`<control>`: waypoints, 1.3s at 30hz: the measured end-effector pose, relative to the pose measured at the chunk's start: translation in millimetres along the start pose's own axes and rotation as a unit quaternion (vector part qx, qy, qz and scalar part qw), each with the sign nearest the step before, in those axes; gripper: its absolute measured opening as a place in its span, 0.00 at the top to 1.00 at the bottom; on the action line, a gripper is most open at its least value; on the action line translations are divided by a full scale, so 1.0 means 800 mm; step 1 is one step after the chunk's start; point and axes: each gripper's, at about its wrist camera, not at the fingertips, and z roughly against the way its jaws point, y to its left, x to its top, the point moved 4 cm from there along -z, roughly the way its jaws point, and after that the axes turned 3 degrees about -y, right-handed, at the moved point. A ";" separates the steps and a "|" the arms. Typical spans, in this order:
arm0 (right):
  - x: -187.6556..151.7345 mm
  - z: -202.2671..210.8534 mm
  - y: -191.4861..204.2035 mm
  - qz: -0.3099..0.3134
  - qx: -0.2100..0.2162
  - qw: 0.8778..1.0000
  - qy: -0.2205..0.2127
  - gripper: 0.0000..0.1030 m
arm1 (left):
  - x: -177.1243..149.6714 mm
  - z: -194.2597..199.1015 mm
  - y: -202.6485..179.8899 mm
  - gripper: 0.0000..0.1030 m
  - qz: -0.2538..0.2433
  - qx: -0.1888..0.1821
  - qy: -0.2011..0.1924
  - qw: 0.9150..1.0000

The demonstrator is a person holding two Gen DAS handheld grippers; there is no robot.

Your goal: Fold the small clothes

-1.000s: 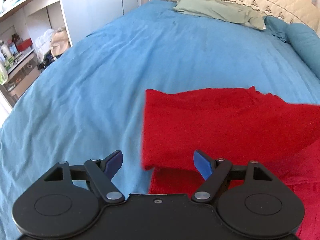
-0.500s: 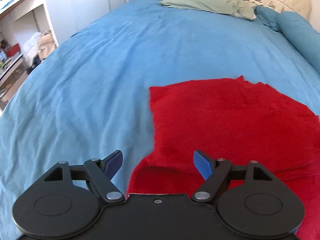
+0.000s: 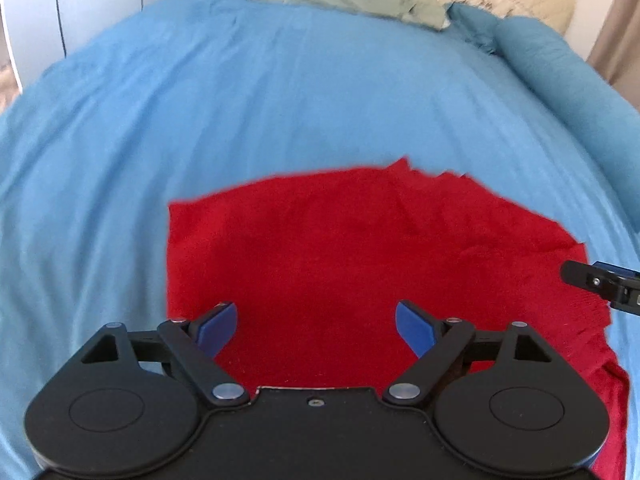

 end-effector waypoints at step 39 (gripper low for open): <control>0.006 -0.056 -0.081 0.058 -0.063 0.996 0.020 0.79 | -0.015 0.019 -0.004 0.12 -0.062 0.032 -0.005 0.998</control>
